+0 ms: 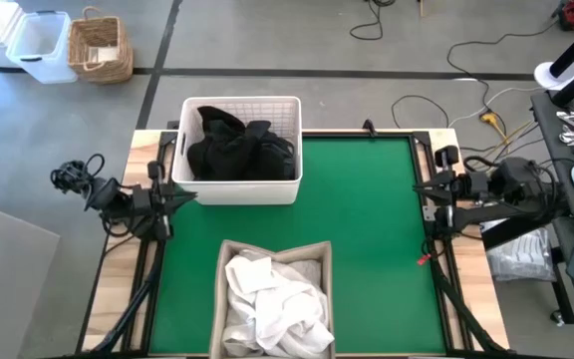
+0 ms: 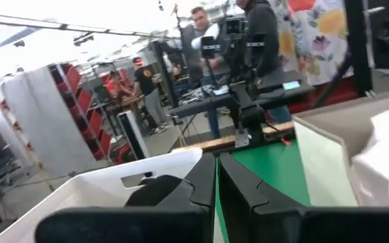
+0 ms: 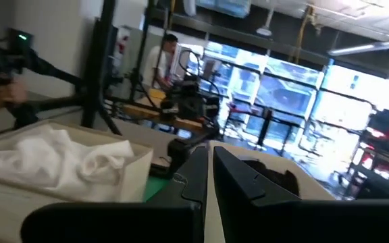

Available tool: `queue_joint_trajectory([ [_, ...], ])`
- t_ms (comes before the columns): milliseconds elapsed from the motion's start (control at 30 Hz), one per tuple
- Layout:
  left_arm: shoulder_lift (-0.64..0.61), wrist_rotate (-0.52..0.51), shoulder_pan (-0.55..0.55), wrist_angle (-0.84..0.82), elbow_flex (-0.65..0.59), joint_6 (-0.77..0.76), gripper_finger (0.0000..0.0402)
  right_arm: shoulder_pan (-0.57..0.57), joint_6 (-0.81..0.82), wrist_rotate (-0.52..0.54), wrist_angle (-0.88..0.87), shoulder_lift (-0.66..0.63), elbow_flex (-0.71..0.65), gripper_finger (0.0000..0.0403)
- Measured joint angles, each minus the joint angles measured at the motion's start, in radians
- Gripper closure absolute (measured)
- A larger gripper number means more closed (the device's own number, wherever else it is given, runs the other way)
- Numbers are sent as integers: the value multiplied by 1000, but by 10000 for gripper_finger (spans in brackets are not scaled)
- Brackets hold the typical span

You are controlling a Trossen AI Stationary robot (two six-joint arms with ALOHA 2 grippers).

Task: Sort clothes
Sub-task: Return to Home Position

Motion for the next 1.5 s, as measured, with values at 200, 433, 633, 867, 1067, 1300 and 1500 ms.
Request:
queue_joint_trajectory([
  [200,-47,-31,6,-4,21,25,402,0,0,-14,1,-136,-77,385],
  [433,-44,26,5,-13,-7,15,402,0,7,-94,-26,-237,-127,385],
  [633,-53,71,5,5,-48,16,402,0,-3,-157,0,-205,-149,385],
  [867,-94,71,5,22,-112,-32,401,0,21,-194,69,-238,-229,386],
  [1067,-145,70,5,67,-176,-36,401,0,35,-196,162,-242,-323,386],
  [1300,-179,68,5,78,-202,-43,402,0,24,-196,322,-242,-440,385],
  [1500,-181,68,5,89,-184,-50,402,0,22,-196,408,-242,-519,385],
])
